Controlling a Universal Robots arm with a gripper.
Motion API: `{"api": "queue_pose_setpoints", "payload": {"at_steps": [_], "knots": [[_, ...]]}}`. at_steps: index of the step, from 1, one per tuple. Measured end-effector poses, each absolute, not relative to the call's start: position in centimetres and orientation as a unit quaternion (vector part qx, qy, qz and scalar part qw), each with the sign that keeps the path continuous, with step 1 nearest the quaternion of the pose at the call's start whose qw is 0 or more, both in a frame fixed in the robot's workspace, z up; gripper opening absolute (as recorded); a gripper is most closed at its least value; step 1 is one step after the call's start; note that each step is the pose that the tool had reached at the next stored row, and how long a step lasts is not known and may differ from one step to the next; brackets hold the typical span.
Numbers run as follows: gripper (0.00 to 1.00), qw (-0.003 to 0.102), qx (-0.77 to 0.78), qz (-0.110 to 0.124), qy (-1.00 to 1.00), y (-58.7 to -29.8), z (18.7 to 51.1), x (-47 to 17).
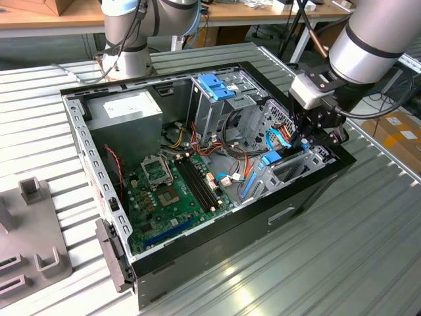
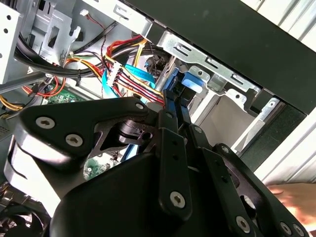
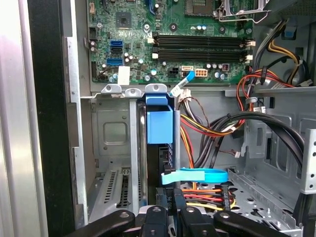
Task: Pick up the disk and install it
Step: 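Insert the second disk wire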
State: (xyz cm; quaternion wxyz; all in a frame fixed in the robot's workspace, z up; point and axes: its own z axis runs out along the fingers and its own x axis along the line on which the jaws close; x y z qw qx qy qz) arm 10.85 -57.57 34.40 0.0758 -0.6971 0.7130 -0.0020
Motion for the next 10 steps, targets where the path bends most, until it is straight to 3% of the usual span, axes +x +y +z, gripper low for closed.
{"api": "queue_pose_setpoints", "payload": {"at_steps": [10], "knots": [[0.17, 0.076, -0.697, -0.002, 0.713, -57.66, 34.13, 10.83]]}}
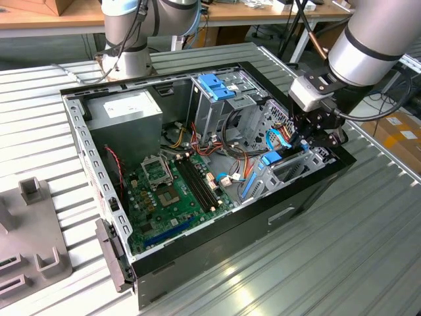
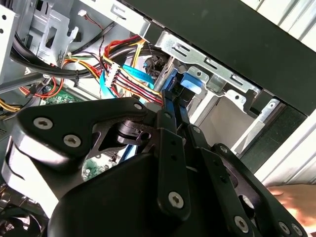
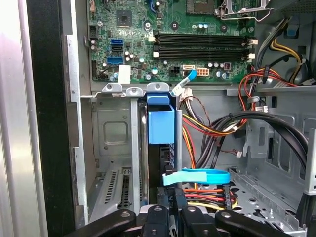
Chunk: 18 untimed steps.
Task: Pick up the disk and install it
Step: 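Insert the second disk wire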
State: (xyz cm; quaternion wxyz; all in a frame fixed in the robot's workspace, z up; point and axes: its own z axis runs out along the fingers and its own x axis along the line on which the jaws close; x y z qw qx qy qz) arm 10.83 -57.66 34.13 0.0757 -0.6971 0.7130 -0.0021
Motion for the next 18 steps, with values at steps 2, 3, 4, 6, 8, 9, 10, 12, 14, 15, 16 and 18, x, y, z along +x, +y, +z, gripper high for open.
{"api": "queue_pose_setpoints", "payload": {"at_steps": [2, 3, 4, 6, 8, 9, 10, 12, 14, 15, 16, 18], "knots": [[0.17, 0.076, -0.697, -0.002, 0.713, -57.7, 34.0, 10.8], [0.17, 0.076, -0.697, -0.002, 0.713, -57.7, 33.9, 10.8], [0.17, 0.075, -0.697, -0.002, 0.713, -57.7, 33.8, 10.8], [0.17, 0.076, -0.697, -0.002, 0.713, -57.7, 33.7, 10.8], [0.17, 0.076, -0.697, -0.002, 0.713, -57.7, 33.7, 10.8], [0.17, 0.076, -0.697, -0.002, 0.713, -57.7, 33.7, 10.8], [0.17, 0.076, -0.697, -0.002, 0.713, -57.6, 33.6, 10.8], [0.30, 0.076, -0.697, -0.002, 0.713, -57.7, 33.7, 10.8], [0.30, 0.076, -0.697, -0.002, 0.713, -57.7, 33.7, 10.8], [0.30, 0.076, -0.697, -0.002, 0.713, -57.6, 35.6, 10.8], [0.30, 0.058, -0.697, 0.015, 0.715, -57.6, 35.7, 10.9], [0.30, 0.054, -0.697, 0.019, 0.715, -57.6, 35.7, 10.9]]}}
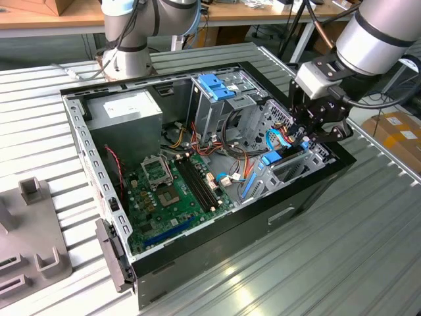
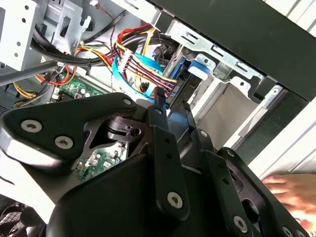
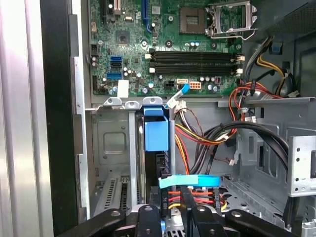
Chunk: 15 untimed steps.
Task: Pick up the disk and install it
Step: 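Insert the second disk wire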
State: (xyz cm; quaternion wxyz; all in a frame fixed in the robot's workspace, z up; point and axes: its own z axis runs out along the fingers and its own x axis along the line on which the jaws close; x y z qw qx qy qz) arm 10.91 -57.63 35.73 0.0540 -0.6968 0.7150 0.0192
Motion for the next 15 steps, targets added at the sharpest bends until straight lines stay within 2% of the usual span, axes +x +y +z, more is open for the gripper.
{"api": "queue_pose_setpoints", "payload": {"at_steps": [15], "knots": [[0.30, 0.052, -0.697, 0.021, 0.715, -57.6, 36.7, 10.8]]}}
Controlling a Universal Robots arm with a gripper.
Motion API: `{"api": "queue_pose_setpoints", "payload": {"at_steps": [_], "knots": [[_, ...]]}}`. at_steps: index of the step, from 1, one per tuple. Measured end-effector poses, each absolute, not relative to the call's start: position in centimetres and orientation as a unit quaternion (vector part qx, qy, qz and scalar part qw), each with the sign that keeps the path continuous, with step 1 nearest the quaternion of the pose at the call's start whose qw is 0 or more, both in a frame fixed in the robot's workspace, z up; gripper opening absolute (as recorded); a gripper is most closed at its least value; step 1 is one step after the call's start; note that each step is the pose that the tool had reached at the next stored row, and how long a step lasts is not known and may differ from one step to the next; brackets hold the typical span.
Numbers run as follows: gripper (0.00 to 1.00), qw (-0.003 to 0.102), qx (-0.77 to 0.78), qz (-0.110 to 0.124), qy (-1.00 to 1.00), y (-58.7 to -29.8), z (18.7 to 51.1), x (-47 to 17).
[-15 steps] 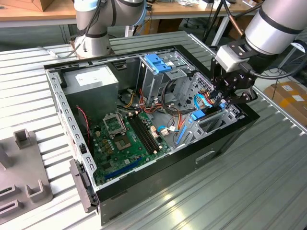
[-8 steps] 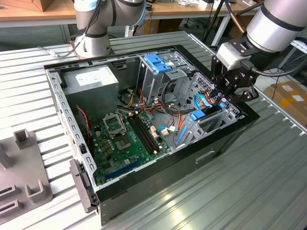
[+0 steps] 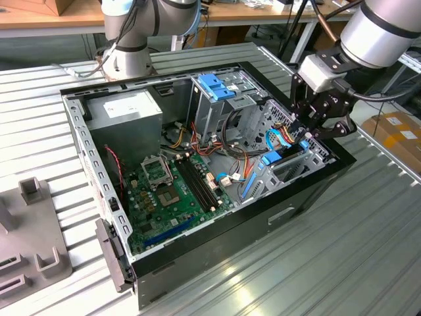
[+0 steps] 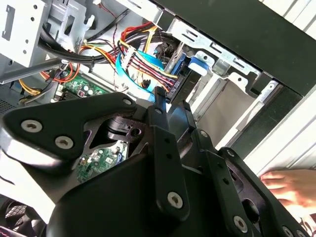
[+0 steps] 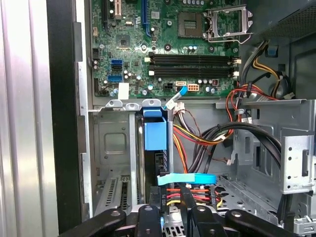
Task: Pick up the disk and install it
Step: 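Insert the second disk wire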
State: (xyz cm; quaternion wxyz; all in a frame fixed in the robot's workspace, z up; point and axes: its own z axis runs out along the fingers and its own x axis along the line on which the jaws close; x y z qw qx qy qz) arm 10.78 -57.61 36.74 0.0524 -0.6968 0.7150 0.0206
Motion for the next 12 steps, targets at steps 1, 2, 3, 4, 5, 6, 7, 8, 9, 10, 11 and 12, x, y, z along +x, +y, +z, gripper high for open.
{"api": "queue_pose_setpoints", "payload": {"at_steps": [1, 2, 3, 4, 5, 6, 7, 8, 9, 10, 11, 12], "knots": [[0.30, 0.052, -0.697, 0.021, 0.715, -57.5, 36.7, 10.5], [0.30, 0.052, -0.697, 0.021, 0.715, -57.3, 36.7, 10.2], [0.30, 0.052, -0.697, 0.021, 0.715, -57.0, 36.7, 10.0], [0.30, 0.052, -0.697, 0.021, 0.715, -56.8, 36.7, 9.9], [0.30, 0.052, -0.697, 0.021, 0.715, -56.8, 36.7, 9.7], [0.30, 0.052, -0.697, 0.020, 0.715, -56.8, 36.7, 9.3], [0.30, 0.052, -0.697, 0.020, 0.715, -56.8, 36.7, 9.2], [0.30, 0.052, -0.697, 0.020, 0.715, -56.8, 36.7, 9.2], [0.30, 0.052, -0.697, 0.020, 0.715, -56.8, 36.7, 9.2], [0.30, 0.052, -0.697, 0.020, 0.715, -56.8, 36.7, 9.1], [0.30, 0.052, -0.697, 0.020, 0.715, -56.8, 36.7, 9.1], [0.30, 0.052, -0.697, 0.020, 0.715, -56.8, 36.7, 9.1]]}}
